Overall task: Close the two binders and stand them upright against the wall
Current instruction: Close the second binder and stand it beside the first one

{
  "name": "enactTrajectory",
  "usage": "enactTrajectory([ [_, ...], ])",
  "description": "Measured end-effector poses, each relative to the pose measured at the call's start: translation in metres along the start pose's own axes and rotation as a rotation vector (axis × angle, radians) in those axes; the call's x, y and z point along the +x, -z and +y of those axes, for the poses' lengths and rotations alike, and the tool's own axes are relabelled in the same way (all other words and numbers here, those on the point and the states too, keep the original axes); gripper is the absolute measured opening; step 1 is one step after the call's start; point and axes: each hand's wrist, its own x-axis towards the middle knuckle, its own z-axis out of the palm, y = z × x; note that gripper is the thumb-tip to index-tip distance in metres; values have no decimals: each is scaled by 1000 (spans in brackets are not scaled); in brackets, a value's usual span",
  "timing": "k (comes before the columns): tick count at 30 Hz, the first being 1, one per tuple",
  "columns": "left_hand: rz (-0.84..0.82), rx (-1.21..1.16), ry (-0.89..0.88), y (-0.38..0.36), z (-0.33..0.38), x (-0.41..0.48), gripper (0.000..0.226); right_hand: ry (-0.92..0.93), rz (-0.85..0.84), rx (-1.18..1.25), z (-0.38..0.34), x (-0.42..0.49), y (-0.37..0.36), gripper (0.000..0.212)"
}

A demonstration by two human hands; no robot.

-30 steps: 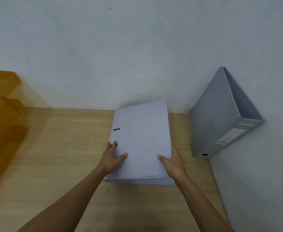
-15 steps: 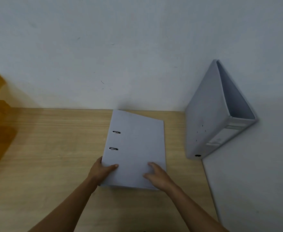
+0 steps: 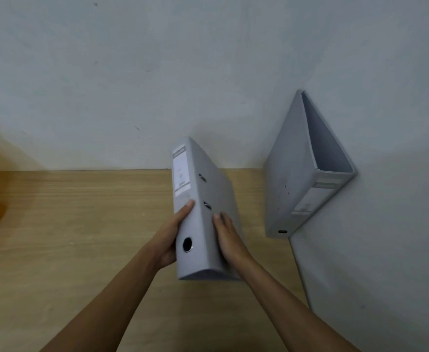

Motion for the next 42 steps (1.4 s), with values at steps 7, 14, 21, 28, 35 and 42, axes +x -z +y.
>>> enactTrajectory([
  [7,-167,251,-197,-44,3,-10,40,176,28,224,-28,-19,33,84],
  [14,-156,608,-497,-65,-12,4,71,456,133,111,-43,-41,66,76],
  [21,-141,831,-512,-71,-27,27,66,373,214,65,9,-51,88,74],
  [28,-199,990,-516,-90,-28,50,110,295,384,32,14,-59,107,60],
  [35,-243,1083,-422,-101,-30,81,130,207,528,30,12,-51,120,40],
  [42,-218,1110,-402,-112,-26,101,131,179,558,85,9,-39,130,37],
])
